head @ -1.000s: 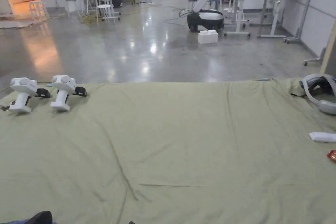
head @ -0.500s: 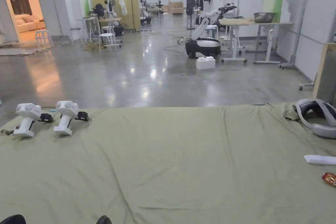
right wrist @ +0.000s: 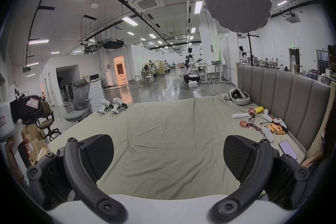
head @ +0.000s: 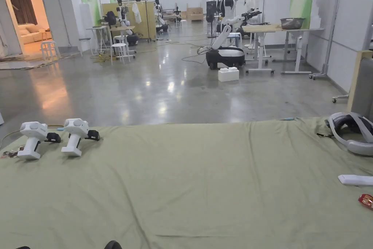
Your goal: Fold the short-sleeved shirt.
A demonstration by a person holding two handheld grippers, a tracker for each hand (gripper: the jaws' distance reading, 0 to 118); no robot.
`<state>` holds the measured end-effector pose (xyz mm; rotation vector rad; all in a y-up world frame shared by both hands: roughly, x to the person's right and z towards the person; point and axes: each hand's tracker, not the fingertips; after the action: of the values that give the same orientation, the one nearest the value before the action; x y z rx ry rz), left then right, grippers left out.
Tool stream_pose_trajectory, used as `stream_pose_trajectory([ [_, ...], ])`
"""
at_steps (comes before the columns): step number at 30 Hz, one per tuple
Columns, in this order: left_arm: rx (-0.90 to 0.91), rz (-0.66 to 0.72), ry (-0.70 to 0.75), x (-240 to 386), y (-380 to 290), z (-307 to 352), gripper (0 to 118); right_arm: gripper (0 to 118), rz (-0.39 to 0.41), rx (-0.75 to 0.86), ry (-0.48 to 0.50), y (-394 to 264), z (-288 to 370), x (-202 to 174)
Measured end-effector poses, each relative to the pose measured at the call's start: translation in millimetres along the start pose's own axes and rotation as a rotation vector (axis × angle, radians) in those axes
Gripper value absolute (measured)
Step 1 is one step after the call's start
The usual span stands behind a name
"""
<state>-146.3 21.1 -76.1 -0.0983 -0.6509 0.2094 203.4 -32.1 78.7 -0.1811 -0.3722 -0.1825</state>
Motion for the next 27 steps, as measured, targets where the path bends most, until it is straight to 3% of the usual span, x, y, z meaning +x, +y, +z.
stream_pose_trajectory([
  [9, -0.001, 0.015, -0.020, -3, 5, 11, 118, 118, -0.097, -0.008, 0.087, 0, -2, 1],
  [17, 0.012, 0.316, -0.179, -22, 14, 6, 118, 118, -0.092, -0.003, 0.061, 2, 9, 7],
  [22, -0.126, 0.252, -0.269, -15, 30, -1, 118, 118, -0.118, 0.006, 0.056, 3, 13, 13],
  [24, -0.114, 0.267, -0.339, -15, 26, -1, 118, 118, -0.132, 0.009, 0.054, 3, 13, 13],
  [27, -0.097, 0.267, -0.324, -10, 25, 1, 118, 118, -0.148, 0.005, 0.058, 3, 14, 15],
])
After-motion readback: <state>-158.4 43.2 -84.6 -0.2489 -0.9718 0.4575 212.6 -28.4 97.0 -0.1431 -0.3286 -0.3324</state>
